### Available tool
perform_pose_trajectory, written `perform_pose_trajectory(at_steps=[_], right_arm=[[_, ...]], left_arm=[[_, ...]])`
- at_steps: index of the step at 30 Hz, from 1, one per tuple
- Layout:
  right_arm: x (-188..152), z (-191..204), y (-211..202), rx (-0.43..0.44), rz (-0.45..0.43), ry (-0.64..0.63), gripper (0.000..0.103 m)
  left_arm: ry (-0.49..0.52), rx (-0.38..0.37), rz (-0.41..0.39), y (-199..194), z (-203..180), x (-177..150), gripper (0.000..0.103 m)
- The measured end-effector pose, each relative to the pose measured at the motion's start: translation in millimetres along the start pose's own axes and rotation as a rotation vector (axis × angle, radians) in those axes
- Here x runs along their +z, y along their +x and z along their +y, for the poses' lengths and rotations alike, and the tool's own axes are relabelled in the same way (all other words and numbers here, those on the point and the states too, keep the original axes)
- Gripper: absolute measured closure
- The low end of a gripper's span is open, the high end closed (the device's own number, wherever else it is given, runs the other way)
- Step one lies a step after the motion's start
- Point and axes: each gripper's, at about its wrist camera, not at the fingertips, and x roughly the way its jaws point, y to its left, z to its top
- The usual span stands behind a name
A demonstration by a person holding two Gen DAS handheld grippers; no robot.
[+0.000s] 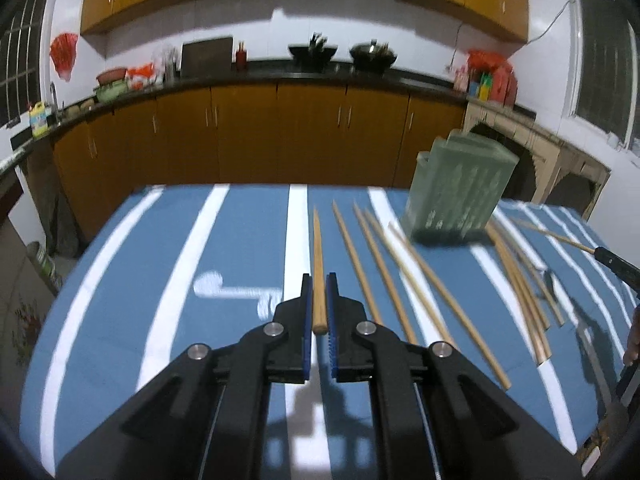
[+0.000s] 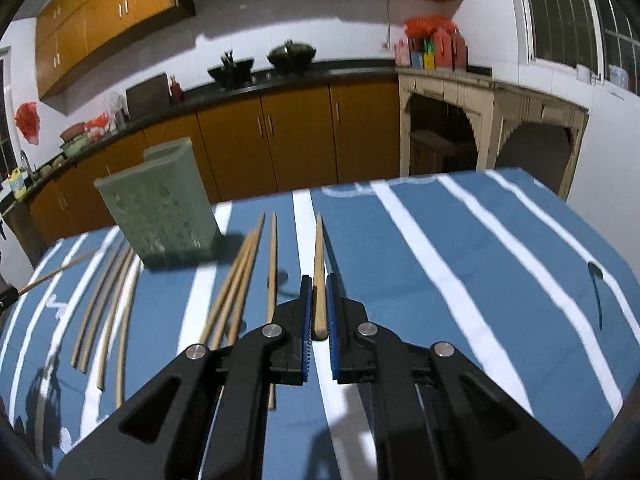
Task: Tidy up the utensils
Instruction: 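Lift the held chopsticks upright with both tools toward the green holder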
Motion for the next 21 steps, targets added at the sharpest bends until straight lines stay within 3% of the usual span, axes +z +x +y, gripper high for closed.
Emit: perform_pose_trajectory(at_steps=[12, 21], right_arm=[[46.6, 2.2, -20.8, 0.055, -0.146, 0.033, 0.095], [71.0, 5.2, -22.0, 0.079, -0.186, 0.051, 0.095]], left_arm=[[-0.062, -0.011, -0.16, -30.8, 5.0, 41.6, 0.096], [-0.094, -0.014, -0.196, -35.0, 11.2, 61.8, 0.096]])
